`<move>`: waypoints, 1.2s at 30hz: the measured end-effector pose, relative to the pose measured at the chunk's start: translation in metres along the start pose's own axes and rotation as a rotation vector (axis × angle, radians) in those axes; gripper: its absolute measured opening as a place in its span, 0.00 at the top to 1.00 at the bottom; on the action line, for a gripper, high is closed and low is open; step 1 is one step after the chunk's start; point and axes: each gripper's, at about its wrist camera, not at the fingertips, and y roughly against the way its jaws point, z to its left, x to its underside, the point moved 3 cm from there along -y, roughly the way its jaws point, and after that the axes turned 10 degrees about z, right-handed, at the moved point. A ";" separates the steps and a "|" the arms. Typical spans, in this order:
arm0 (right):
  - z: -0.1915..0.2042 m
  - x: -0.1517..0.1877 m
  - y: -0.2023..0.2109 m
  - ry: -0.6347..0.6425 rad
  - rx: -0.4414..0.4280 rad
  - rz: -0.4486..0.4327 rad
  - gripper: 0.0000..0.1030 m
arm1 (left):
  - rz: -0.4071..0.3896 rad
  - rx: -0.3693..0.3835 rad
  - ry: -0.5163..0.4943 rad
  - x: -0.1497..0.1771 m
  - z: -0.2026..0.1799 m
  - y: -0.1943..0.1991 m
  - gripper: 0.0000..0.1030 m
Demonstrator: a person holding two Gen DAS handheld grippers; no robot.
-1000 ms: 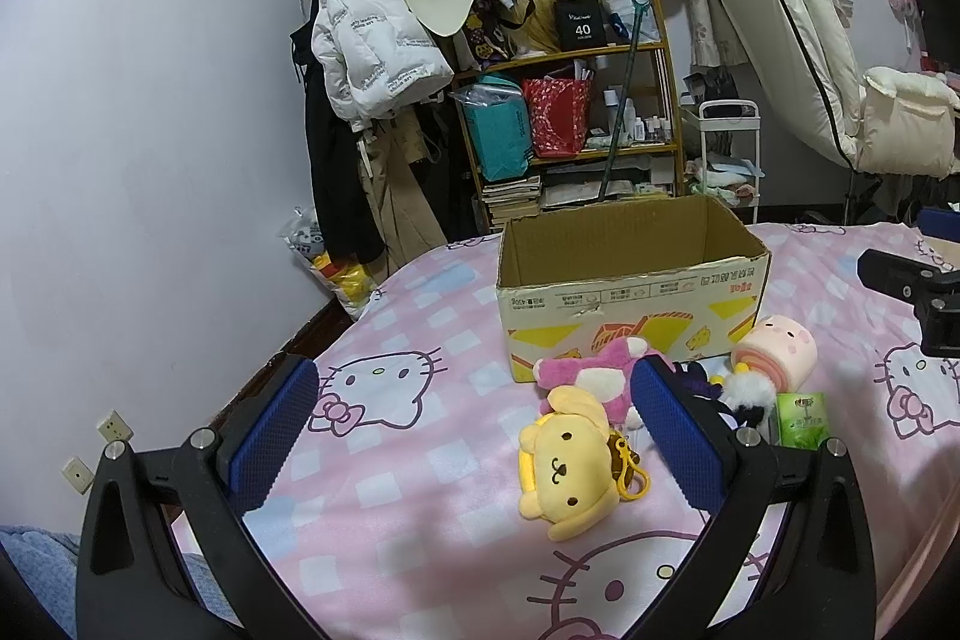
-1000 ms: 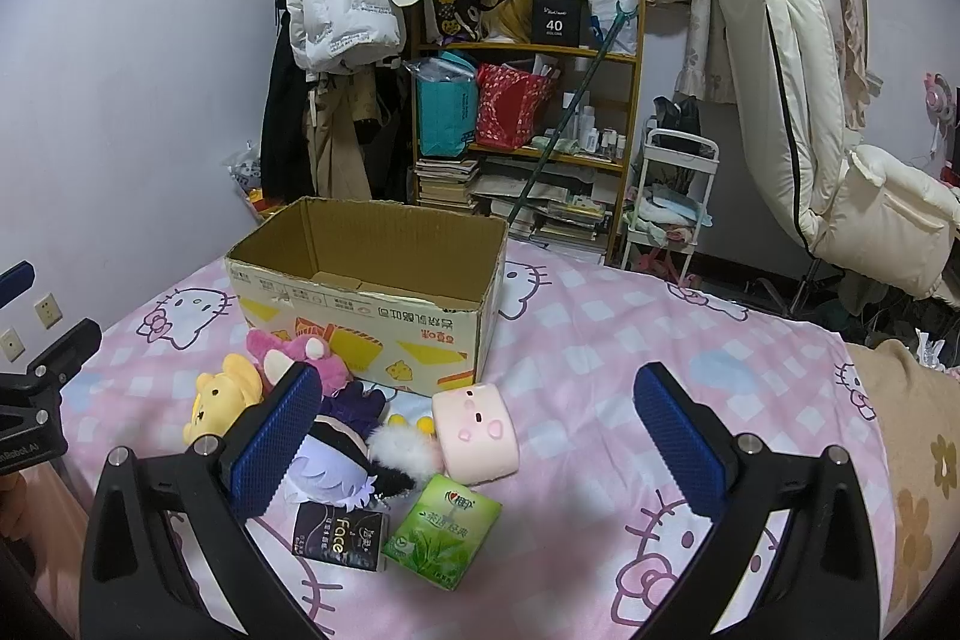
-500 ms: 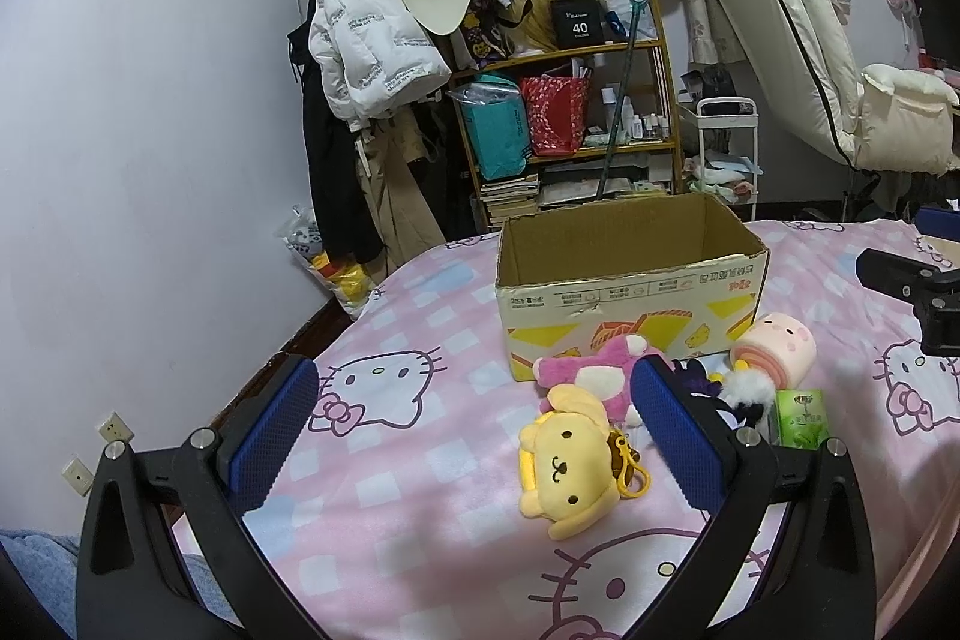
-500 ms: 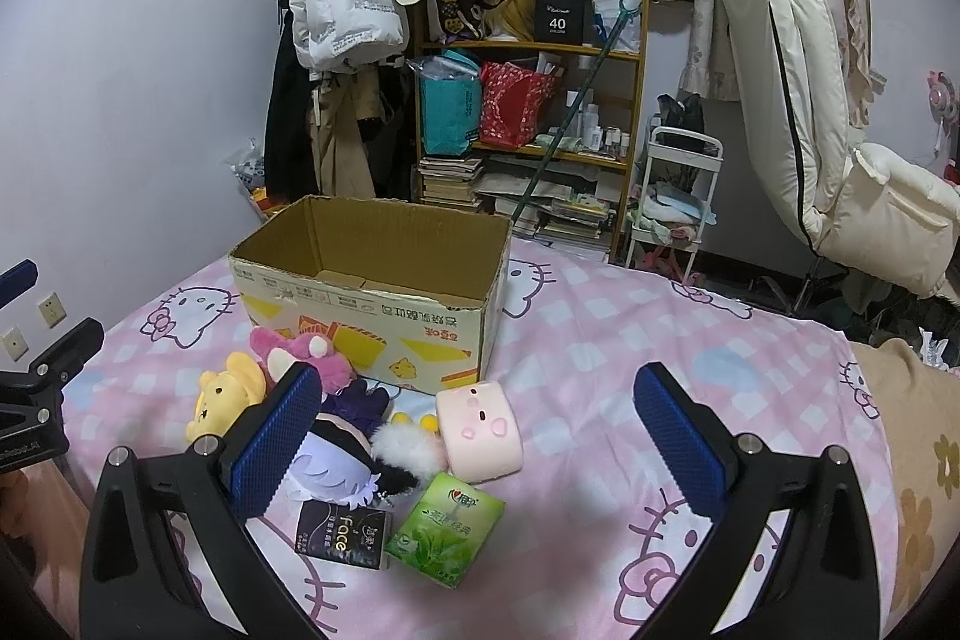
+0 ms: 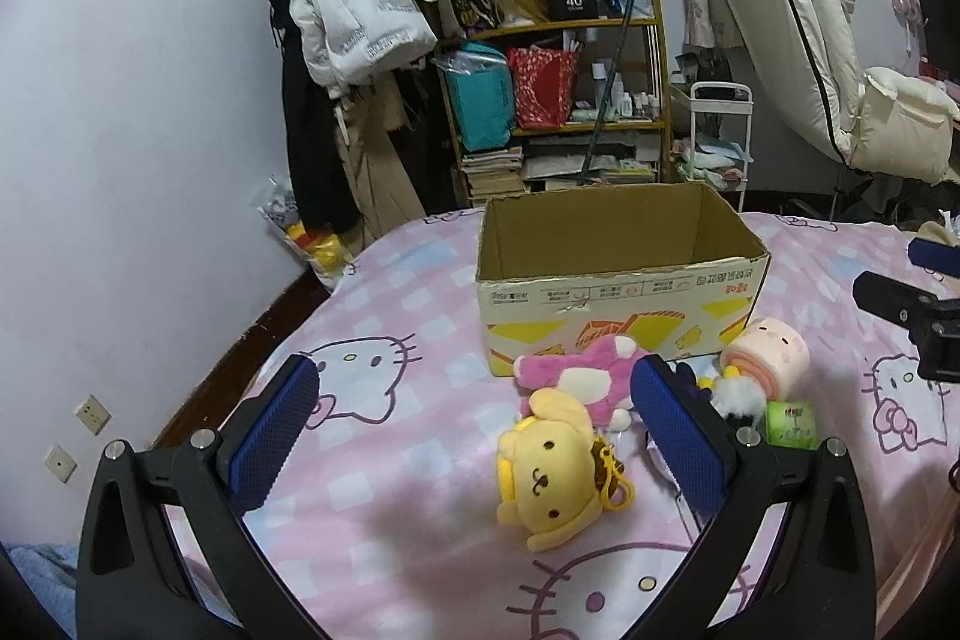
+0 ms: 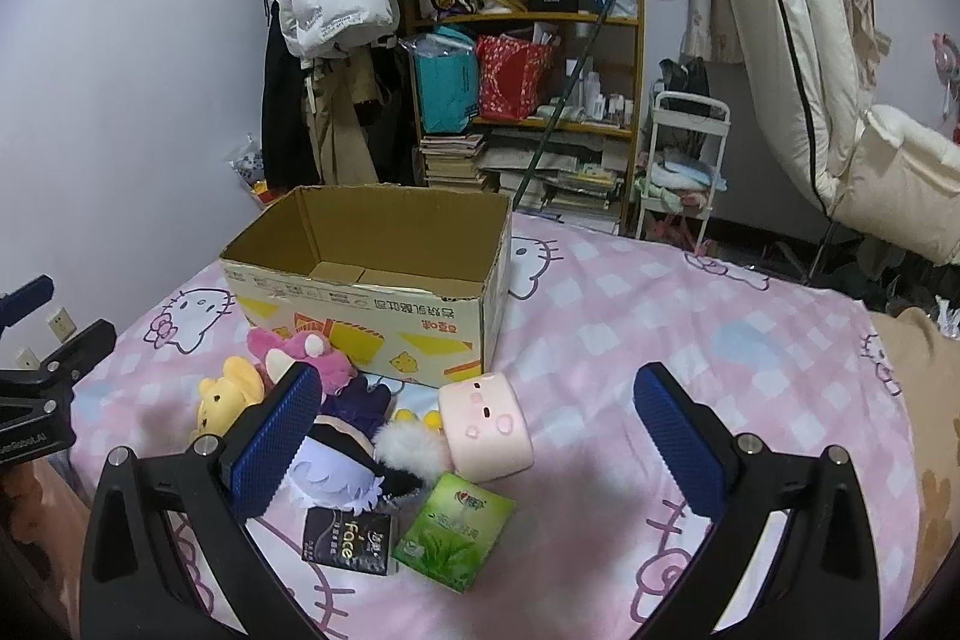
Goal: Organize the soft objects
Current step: 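Grasp the yellow plush dog with the left tool while the right tool grasps the pink cushion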
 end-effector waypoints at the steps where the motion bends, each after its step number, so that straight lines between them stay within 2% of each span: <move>1: 0.000 -0.002 -0.001 -0.009 -0.010 0.007 0.00 | 0.011 0.002 0.001 -0.003 -0.001 -0.003 0.01; 5: 0.000 -0.009 -0.007 -0.022 -0.008 0.030 0.00 | 0.066 0.018 0.018 -0.010 -0.002 -0.019 0.01; 11: 0.006 -0.020 -0.031 0.018 -0.001 0.083 0.00 | 0.158 0.000 0.029 -0.017 -0.005 -0.056 0.01; 15: 0.008 -0.028 -0.052 0.022 -0.015 0.119 0.00 | 0.213 0.003 -0.002 -0.018 -0.010 -0.075 0.01; 20: 0.007 -0.031 -0.079 0.033 -0.025 0.166 0.00 | 0.283 0.040 -0.020 -0.013 -0.020 -0.096 0.01; 26: 0.001 -0.018 -0.120 0.002 -0.013 0.260 0.00 | 0.372 0.061 -0.041 -0.004 -0.029 -0.121 0.01; 36: -0.015 0.003 -0.154 -0.032 0.011 0.387 0.00 | 0.501 0.096 -0.045 0.018 -0.033 -0.146 0.01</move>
